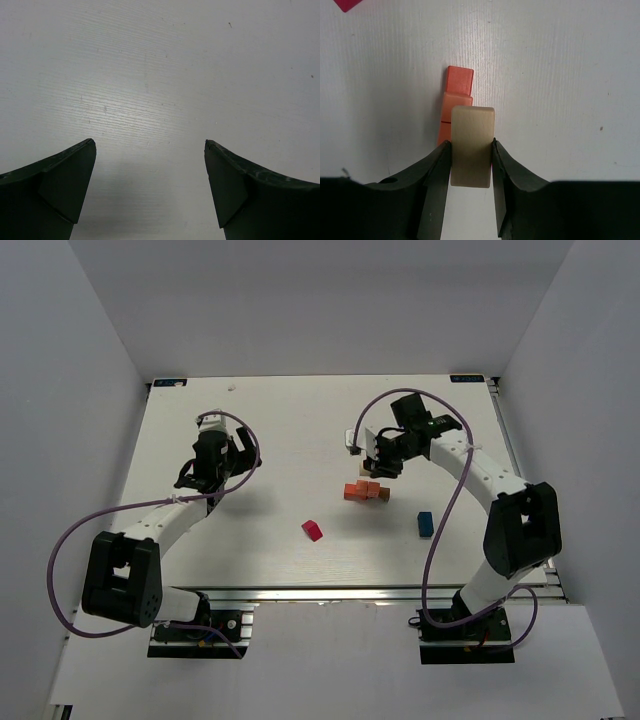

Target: Build the wood block tower

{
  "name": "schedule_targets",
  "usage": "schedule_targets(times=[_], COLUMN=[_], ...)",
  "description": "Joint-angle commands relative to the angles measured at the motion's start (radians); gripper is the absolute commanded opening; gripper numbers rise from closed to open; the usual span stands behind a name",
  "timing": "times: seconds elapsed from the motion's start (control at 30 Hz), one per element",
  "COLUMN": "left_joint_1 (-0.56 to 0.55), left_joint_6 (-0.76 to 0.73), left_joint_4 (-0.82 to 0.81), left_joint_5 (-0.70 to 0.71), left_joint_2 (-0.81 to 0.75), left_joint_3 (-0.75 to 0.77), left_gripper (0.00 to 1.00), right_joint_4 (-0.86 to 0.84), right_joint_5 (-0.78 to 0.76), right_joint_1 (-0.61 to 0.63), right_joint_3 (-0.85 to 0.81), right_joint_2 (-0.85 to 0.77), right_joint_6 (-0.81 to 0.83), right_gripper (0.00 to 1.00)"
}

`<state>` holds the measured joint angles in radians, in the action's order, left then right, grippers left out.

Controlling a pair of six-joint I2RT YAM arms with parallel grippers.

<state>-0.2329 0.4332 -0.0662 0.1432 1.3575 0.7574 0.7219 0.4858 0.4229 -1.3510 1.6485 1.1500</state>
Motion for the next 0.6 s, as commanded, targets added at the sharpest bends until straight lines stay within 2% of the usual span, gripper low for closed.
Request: schedule_targets(times=[0.0,0.57], left_joint_1=[0.004,0.004], left_joint_6=[-0.010,-0.010], left_joint_4=[0.005,0.006], left_joint_5=[0.002,0.009], left_joint_2=[-0.006,0.022], left_joint_3=[0.020,0.028], left_gripper=[0.98,0.98], right_joint_4=[-0.058,-0.125], right_joint_5=[0.022,0.027], right_joint_1=[0.001,0.004], right_joint_3=[0.001,0.075], right_joint_2=[0.030,0.042], right_joint_6=[-0.045,-0.117], right_gripper=[0.18,0.23])
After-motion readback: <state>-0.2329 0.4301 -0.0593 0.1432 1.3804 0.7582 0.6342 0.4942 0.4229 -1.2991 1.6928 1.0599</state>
